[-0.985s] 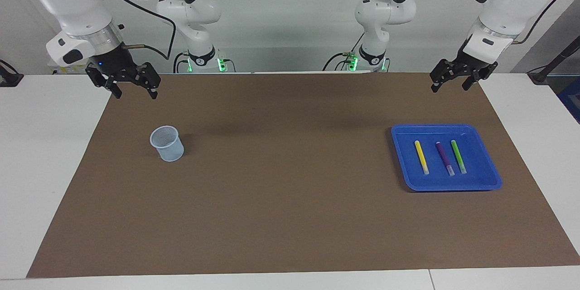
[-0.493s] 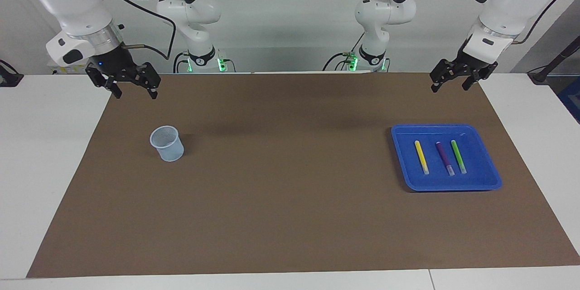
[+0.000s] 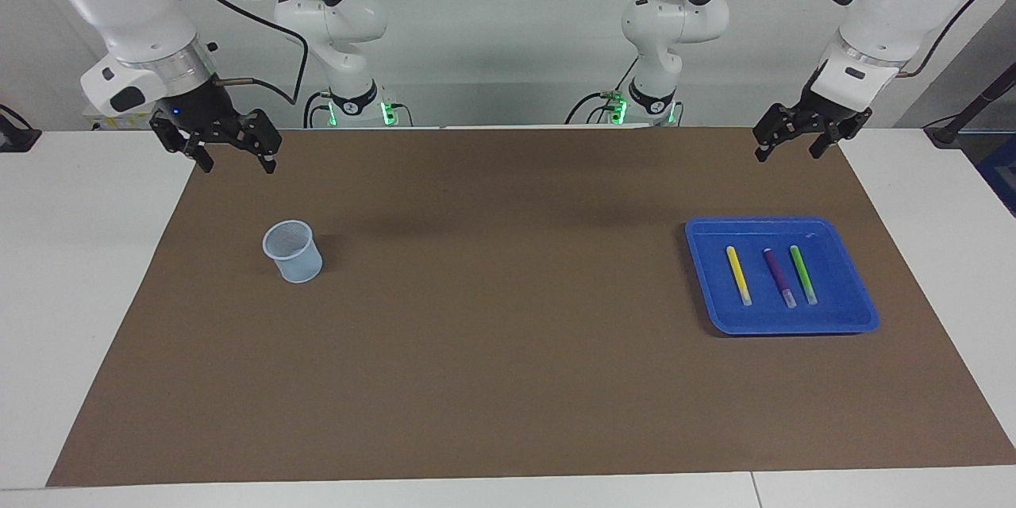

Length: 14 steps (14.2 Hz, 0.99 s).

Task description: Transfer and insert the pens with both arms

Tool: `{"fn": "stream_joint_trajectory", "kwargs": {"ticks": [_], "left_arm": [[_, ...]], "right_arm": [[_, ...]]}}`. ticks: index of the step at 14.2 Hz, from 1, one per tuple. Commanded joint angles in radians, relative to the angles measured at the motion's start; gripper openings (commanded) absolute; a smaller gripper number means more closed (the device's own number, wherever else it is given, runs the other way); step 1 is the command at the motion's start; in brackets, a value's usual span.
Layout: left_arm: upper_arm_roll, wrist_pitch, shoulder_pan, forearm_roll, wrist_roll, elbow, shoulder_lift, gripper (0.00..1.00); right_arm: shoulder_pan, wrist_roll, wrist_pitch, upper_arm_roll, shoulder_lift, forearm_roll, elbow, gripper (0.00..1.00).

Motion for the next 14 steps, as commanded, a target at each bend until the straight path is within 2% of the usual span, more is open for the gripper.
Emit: {"fn": "stream_joint_trajectory", "kwargs": {"ticks": [1,10,14], "left_arm": [[-0.002,0.004,0.007,-0.006,-0.005,-0.005,-0.011,1.00],[-0.002,0.077,0.039,-0.003,-0.004,-0.066,-0.012,1.00],[-0.002,0.206,0.039,-0.003,-0.004,-0.179,-0.009,1.00]], "right_arm": [[-0.010,0.003,0.003,0.007,-0.014,0.022,-0.010,1.00],[-0.010,0.003,0.003,0.007,-0.014,0.022,-0.010,1.00],[-0.010,0.003,0.003,0.007,-0.014,0.022,-0.010,1.00]]}}
